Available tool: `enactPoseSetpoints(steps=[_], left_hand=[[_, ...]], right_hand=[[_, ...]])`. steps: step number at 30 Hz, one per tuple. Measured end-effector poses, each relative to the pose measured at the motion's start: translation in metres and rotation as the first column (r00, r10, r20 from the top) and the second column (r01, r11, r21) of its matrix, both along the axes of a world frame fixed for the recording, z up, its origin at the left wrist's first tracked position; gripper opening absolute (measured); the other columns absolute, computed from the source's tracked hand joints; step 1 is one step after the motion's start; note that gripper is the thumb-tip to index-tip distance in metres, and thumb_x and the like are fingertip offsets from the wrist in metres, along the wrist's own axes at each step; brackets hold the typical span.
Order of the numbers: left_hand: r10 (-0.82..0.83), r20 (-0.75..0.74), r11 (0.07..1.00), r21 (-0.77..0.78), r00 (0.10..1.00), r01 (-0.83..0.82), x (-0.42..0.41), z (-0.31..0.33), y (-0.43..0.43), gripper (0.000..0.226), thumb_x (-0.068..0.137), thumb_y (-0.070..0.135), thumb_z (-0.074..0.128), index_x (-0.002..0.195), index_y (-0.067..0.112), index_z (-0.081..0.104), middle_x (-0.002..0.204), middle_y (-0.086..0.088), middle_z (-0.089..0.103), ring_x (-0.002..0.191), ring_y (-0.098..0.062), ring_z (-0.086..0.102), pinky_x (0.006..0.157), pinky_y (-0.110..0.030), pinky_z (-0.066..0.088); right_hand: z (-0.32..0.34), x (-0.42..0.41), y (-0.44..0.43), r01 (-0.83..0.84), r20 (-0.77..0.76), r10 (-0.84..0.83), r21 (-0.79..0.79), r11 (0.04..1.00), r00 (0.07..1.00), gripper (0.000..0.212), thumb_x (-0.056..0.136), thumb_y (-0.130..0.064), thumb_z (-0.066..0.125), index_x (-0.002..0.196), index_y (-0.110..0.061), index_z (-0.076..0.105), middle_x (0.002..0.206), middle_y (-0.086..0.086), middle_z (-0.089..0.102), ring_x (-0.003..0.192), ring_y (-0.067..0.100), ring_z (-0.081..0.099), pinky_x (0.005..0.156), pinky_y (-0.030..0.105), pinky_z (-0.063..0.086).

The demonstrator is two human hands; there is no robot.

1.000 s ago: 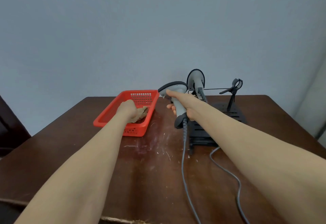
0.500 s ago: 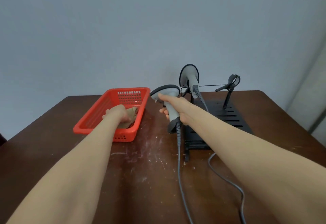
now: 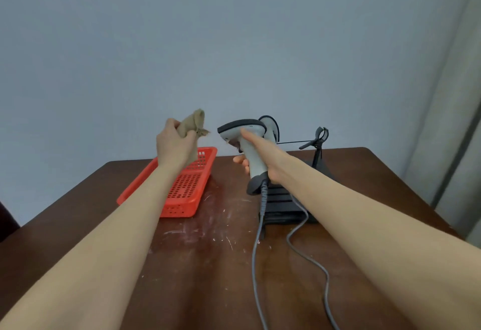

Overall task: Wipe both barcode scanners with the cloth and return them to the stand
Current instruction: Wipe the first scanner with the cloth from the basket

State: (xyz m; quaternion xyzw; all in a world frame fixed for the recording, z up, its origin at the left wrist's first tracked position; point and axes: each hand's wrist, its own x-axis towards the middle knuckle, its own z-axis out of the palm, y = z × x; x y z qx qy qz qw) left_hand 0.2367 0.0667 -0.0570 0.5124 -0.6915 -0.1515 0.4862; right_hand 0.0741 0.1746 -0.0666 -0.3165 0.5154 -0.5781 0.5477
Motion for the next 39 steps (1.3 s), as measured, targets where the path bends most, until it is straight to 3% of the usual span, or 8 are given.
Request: enactPoseSetpoints(steps=[3, 8, 14, 20, 24, 29, 34, 39], left_hand=[[-0.121, -0.054, 0.974, -0.199, 0.991, 0.108, -0.019, 0.014, 0.036, 0.034, 0.083, 0.016, 0.057, 0.116, 0.012, 0.051, 0.094, -0.001, 0.058, 0.083, -0.019, 0.052, 0.072, -0.026, 0.037], [-0.221, 0.119, 0.811, -0.528, 0.968, 0.250, -0.050, 0.019, 0.082, 0.023, 0.081, 0.017, 0.064, 0.100, 0.005, 0.067, 0.097, -0.011, 0.056, 0.083, -0.010, 0.051, 0.074, -0.013, 0.034], [-0.163, 0.376, 0.560, -0.726, 0.912, 0.399, -0.107, 0.009, 0.129, 0.018, 0.083, 0.025, 0.063, 0.091, 0.011, 0.072, 0.097, 0.001, 0.048, 0.061, -0.014, 0.050, 0.044, -0.021, 0.041], [-0.288, 0.456, 0.652, -0.551, 0.842, 0.521, -0.132, -0.025, 0.149, 0.027, 0.082, 0.018, 0.051, 0.099, 0.014, 0.072, 0.097, -0.006, 0.062, 0.084, -0.026, 0.059, 0.056, -0.034, 0.052], [-0.485, 0.386, 0.718, -0.337, 0.785, 0.609, -0.131, -0.036, 0.163, 0.021, 0.086, 0.016, 0.062, 0.104, 0.017, 0.072, 0.102, -0.001, 0.061, 0.091, -0.020, 0.060, 0.079, -0.032, 0.049], [-0.354, 0.404, 0.726, -0.449, 0.844, 0.520, -0.132, -0.012, 0.142, 0.030, 0.086, 0.026, 0.050, 0.101, 0.013, 0.072, 0.093, -0.004, 0.058, 0.080, -0.019, 0.059, 0.060, -0.031, 0.050], [-0.314, 0.357, 0.814, -0.375, 0.880, 0.443, -0.140, -0.015, 0.146, 0.023, 0.088, 0.019, 0.060, 0.109, 0.021, 0.070, 0.105, 0.001, 0.060, 0.095, -0.018, 0.058, 0.070, -0.029, 0.046], [-0.433, 0.377, 0.794, -0.270, 0.819, 0.545, -0.139, -0.033, 0.159, 0.021, 0.089, 0.026, 0.061, 0.106, 0.022, 0.071, 0.104, 0.004, 0.061, 0.095, -0.018, 0.058, 0.077, -0.033, 0.047]], right_hand=[[0.009, -0.012, 0.025, -0.015, 0.029, 0.015, -0.025, 1.000, 0.999, 0.061, 0.088, -0.061, 0.051, 0.110, -0.004, 0.058, 0.070, 0.010, 0.064, 0.045, 0.014, 0.052, 0.044, 0.022, 0.046], [0.006, -0.042, 0.057, 0.044, 0.156, -0.036, -0.043, 0.998, 0.987, 0.073, 0.095, -0.063, 0.029, 0.100, 0.000, 0.065, 0.073, 0.013, 0.067, 0.050, 0.018, 0.056, 0.045, 0.024, 0.048], [-0.007, -0.063, 0.079, 0.193, 0.298, -0.171, -0.046, 0.980, 0.939, 0.044, 0.101, -0.037, 0.037, 0.088, -0.005, 0.064, 0.068, 0.008, 0.065, 0.057, 0.019, 0.058, 0.050, 0.028, 0.049], [-0.018, -0.068, 0.080, 0.253, 0.480, -0.177, -0.098, 0.963, 0.859, 0.023, 0.099, -0.024, 0.044, 0.097, -0.010, 0.063, 0.092, 0.007, 0.065, 0.097, 0.019, 0.061, 0.095, 0.029, 0.048], [-0.022, -0.083, 0.085, 0.247, 0.433, -0.197, -0.061, 0.967, 0.880, 0.042, 0.096, -0.016, 0.041, 0.061, -0.010, 0.064, 0.055, 0.005, 0.063, 0.050, 0.015, 0.064, 0.048, 0.019, 0.052], [-0.021, -0.074, 0.078, 0.222, 0.382, -0.166, -0.108, 0.969, 0.909, 0.024, 0.096, -0.027, 0.051, 0.091, -0.009, 0.067, 0.085, 0.009, 0.069, 0.079, 0.021, 0.066, 0.075, 0.034, 0.055], [-0.017, -0.080, 0.075, 0.214, 0.383, -0.167, -0.083, 0.973, 0.909, 0.024, 0.097, -0.027, 0.049, 0.095, -0.010, 0.065, 0.084, 0.009, 0.069, 0.077, 0.022, 0.066, 0.067, 0.036, 0.056], [-0.027, -0.091, 0.079, 0.222, 0.486, -0.195, 0.001, 0.975, 0.852, 0.030, 0.096, -0.024, 0.048, 0.070, -0.011, 0.056, 0.052, 0.005, 0.059, 0.041, 0.015, 0.059, 0.037, 0.021, 0.046]])
